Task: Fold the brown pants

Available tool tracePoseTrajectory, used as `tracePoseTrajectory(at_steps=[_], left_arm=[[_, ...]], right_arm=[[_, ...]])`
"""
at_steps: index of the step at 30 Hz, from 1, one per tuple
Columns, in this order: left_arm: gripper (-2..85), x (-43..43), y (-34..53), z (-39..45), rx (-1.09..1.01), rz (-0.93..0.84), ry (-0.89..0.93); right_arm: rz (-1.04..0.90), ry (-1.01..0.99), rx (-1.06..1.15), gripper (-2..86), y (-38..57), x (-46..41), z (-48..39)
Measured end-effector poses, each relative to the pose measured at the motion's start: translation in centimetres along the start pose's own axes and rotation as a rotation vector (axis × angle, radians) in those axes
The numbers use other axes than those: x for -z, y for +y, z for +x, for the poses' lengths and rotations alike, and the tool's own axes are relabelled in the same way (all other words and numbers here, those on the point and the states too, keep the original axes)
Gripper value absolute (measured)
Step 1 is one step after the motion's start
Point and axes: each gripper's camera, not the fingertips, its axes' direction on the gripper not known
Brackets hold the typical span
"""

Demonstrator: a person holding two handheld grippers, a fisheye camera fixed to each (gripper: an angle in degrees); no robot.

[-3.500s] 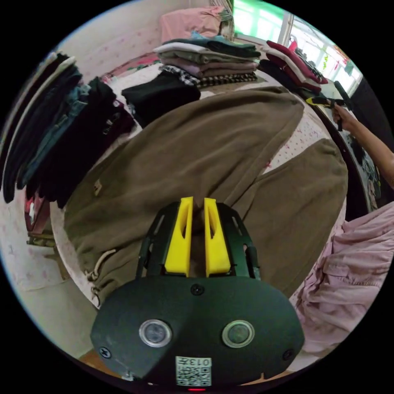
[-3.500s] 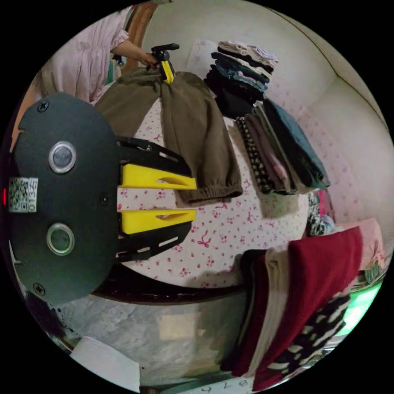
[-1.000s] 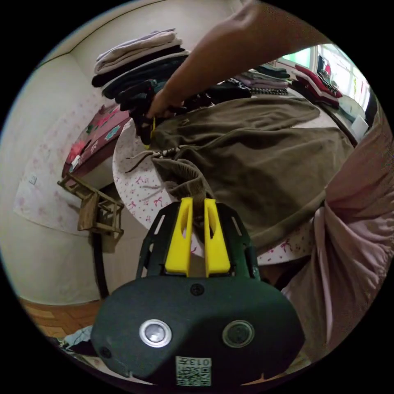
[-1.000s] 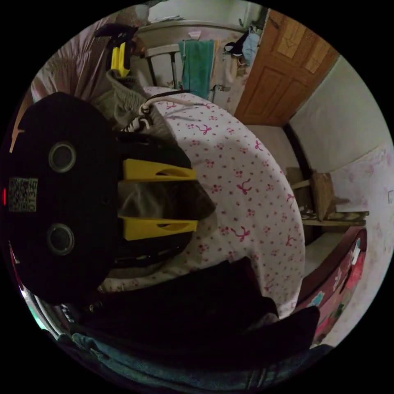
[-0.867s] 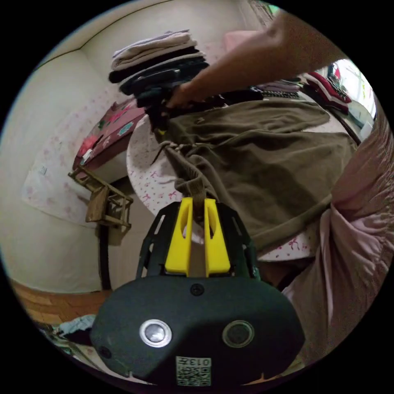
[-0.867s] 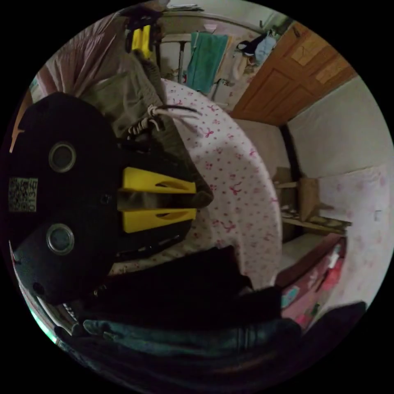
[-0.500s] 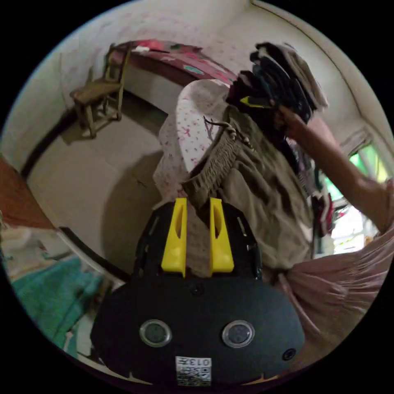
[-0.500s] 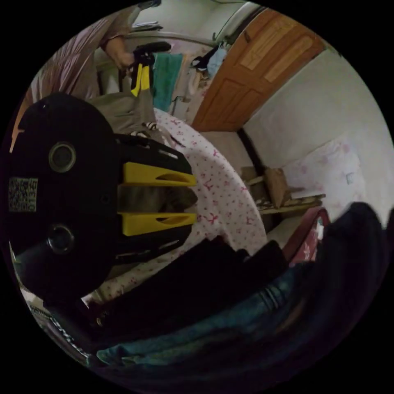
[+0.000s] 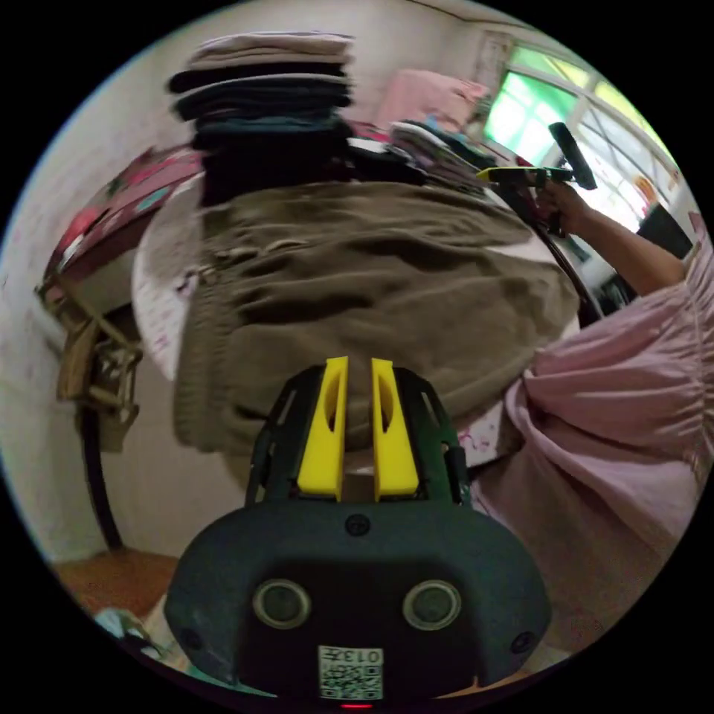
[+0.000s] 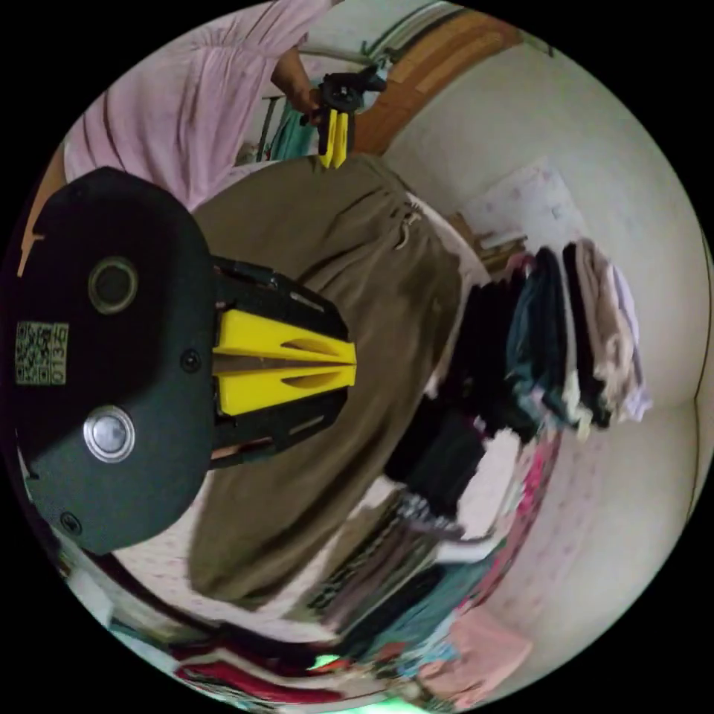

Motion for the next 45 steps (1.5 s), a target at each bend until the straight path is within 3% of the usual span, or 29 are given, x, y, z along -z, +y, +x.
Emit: tracePoseTrajectory(at_steps=[9,15,24,27,33,40,45], left_arm=[[8.9,-10.5,-2.1,19.9,-0.577,-0.165,0.058],[9.4,-17.3,-2.1,28.5,-0.743,-0.271,-0.001],[5.2,-24.3,-2.8,32.7,-0.808,-0.401,-0.012],[1.6,-26.4,-3.5,32.5,-0.785,-0.447,0.029],[0.2,-26.5,-4.8,30.4,-0.704,-0.431,0.165],[0.2,-33.1,-2.2,28.8,-0.631,-0.5,0.195],[0.2,-30.7,-2.6,26.1,-0.667,-0.477,0.278]], right_arm=[[-0.133,0.337,-0.732,6.4,28.9,11.1,9.2],[-0.042,0.295,-1.071,9.2,40.2,14.5,11.9],[0.018,0.215,-1.156,11.1,43.6,12.8,15.0],[-0.024,0.152,-1.163,7.9,42.9,11.1,15.9],[0.0,0.281,-0.978,6.7,39.7,14.0,13.8],[-0.083,0.16,-1.036,7.7,43.0,11.2,14.6],[-0.027,0.348,-0.948,6.1,41.2,16.8,12.5]])
